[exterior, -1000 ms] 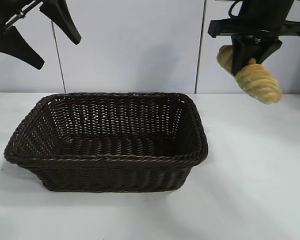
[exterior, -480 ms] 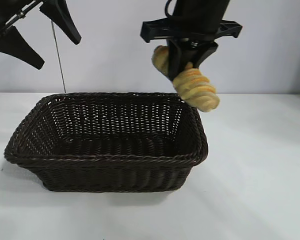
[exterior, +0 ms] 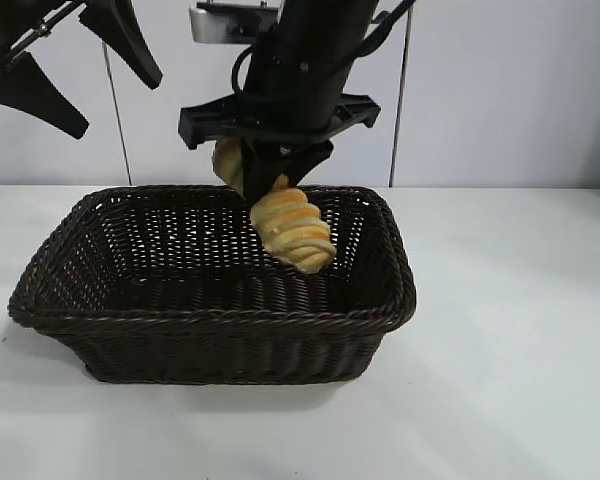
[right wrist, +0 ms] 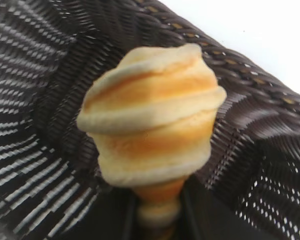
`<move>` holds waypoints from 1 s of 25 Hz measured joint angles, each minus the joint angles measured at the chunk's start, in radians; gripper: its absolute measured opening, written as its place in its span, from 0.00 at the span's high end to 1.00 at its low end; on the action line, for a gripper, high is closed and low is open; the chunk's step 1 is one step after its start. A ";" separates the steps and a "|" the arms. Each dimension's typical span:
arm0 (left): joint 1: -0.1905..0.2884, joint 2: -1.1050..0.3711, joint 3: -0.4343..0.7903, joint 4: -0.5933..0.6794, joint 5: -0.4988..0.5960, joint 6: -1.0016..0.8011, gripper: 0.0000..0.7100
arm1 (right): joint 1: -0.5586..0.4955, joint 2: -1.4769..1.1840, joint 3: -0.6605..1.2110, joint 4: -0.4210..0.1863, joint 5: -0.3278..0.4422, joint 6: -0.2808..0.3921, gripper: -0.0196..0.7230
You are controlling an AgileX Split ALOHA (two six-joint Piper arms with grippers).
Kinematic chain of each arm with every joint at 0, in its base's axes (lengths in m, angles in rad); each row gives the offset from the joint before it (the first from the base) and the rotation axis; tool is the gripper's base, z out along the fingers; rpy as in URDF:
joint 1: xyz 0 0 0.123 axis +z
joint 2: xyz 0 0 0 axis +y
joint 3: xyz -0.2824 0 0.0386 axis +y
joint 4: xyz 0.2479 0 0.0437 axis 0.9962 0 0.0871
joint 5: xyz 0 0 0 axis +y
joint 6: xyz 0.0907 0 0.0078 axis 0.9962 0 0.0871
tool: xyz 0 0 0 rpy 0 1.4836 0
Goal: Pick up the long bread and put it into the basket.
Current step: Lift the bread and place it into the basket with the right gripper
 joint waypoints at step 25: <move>0.000 0.000 0.000 -0.001 0.000 0.000 0.17 | -0.171 -0.042 -0.012 0.231 0.100 -0.131 0.28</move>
